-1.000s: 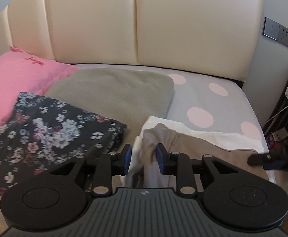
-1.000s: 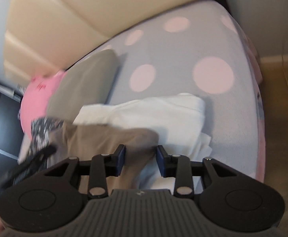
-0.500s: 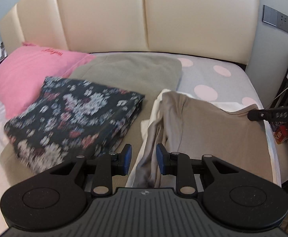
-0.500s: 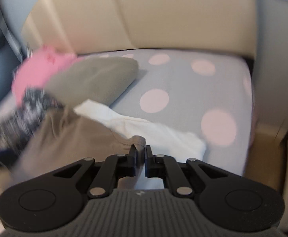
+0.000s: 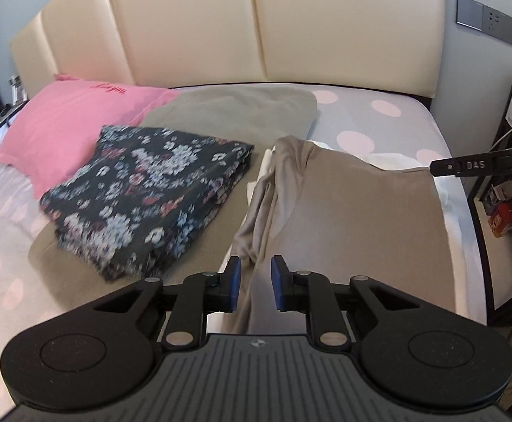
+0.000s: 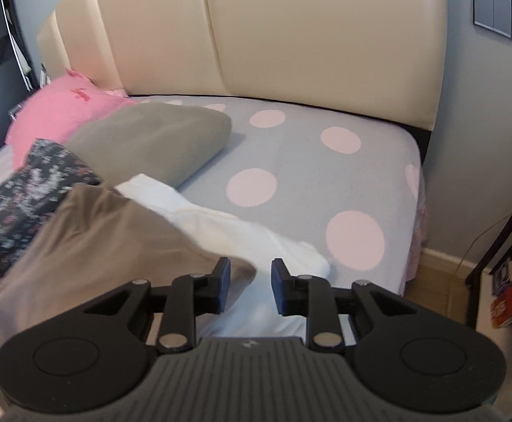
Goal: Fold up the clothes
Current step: 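Carry the folded shirt with both grippers onto the white clothes stack, then open both grippers and release the shirt on the stack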
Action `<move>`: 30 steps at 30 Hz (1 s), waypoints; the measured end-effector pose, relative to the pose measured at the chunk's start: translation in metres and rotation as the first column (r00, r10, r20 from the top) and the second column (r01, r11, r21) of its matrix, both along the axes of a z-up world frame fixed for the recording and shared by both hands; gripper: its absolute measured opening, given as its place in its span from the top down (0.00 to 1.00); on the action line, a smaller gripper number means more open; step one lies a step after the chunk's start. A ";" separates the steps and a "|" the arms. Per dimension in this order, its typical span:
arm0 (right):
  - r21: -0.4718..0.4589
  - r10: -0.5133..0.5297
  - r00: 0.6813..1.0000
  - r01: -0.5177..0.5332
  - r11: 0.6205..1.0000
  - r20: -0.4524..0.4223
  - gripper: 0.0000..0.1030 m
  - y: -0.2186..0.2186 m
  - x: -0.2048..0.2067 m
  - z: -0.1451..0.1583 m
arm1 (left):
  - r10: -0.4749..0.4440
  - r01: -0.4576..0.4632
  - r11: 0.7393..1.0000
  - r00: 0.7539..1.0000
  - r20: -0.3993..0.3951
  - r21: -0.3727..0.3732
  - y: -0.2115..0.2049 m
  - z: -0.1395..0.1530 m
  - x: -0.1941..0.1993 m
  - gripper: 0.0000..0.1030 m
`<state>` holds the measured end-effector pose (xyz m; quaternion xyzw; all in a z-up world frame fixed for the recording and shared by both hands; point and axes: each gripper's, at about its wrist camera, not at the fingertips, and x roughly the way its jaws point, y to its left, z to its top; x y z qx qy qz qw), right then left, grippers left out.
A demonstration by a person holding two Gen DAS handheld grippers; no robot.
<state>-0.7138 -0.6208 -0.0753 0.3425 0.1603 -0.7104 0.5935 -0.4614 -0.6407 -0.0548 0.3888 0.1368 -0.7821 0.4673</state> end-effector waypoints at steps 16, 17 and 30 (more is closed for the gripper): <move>-0.068 0.200 0.976 -0.206 0.976 -0.081 0.69 0.109 0.078 0.041 | 0.254 -0.259 0.964 0.964 -0.085 -0.059 0.117 0.033 0.011 0.81; -0.066 0.202 0.977 -0.207 0.976 -0.071 0.68 0.115 0.080 0.041 | 0.262 -0.268 0.961 0.961 -0.091 -0.065 0.124 0.034 0.012 0.78; -0.090 0.236 0.969 -0.241 0.966 -0.067 0.65 0.168 0.114 0.047 | 0.359 -0.377 0.920 0.921 -0.153 -0.108 0.181 0.038 0.031 0.56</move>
